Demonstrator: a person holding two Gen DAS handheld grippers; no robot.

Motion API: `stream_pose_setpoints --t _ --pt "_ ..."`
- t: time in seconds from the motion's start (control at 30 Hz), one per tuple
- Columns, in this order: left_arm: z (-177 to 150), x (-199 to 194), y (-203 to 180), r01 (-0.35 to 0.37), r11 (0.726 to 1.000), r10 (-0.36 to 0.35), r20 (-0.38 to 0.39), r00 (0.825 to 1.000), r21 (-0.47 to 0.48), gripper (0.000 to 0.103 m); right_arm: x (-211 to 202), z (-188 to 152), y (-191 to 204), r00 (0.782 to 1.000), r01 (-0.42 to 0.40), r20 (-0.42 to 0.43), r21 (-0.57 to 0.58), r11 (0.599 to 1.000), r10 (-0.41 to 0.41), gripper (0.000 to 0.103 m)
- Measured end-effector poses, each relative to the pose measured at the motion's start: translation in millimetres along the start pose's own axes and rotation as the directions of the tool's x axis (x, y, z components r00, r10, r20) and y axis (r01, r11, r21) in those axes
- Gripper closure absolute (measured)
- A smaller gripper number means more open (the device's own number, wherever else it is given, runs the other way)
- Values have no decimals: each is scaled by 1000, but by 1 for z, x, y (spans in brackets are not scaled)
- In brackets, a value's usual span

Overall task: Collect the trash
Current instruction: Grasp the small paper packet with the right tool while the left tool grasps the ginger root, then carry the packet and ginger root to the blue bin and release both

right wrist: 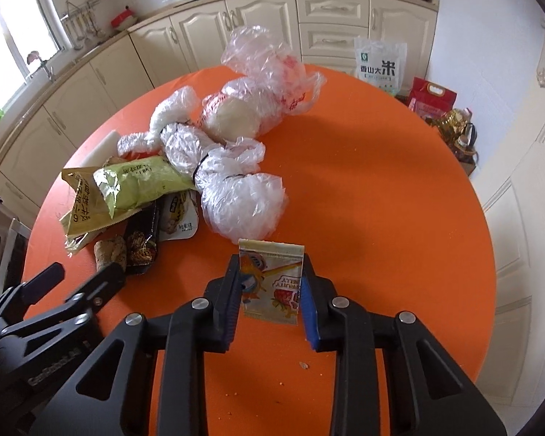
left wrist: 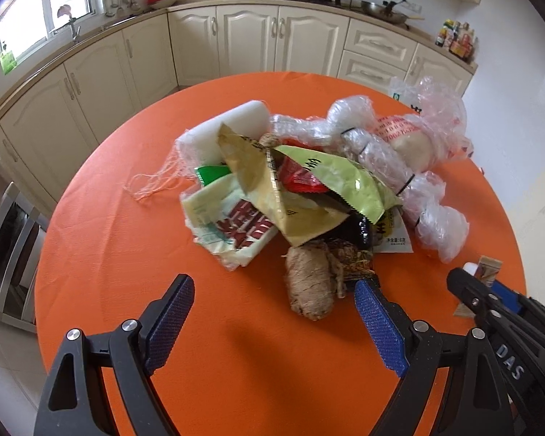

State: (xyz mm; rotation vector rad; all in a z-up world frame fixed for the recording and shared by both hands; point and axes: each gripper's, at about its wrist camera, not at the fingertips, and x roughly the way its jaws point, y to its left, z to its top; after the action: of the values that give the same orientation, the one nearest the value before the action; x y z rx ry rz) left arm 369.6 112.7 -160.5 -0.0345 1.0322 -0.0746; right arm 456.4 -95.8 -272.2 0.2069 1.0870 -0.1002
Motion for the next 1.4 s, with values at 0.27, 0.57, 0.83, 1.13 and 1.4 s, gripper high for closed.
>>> stream_pose_setpoints --t 0.27,0.57,0.83,1.13,1.4 --pt "0 15 -9 12 1000 -12 -13 1000 -4 60 -5 -1 -1 1000 -19 15 -21 1000 20 74" --pt "-9 5 -8 55 998 -56 -8 998 -9 75 -4 -3 -3 1000 -16 6 -15 1000 16 74" --pt "-19 -29 -20 46 998 -47 40 998 32 75 -27 -5 -4 999 -26 29 -10 1000 26 74" --pt "-35 -74 -45 69 995 -74 76 994 74 75 -80 -21 -18 995 -10 97 28 1000 7 74" --pt "-56 -111 -86 105 983 -118 86 989 148 75 -134 -43 -50 987 27 155 87 996 -40 74"
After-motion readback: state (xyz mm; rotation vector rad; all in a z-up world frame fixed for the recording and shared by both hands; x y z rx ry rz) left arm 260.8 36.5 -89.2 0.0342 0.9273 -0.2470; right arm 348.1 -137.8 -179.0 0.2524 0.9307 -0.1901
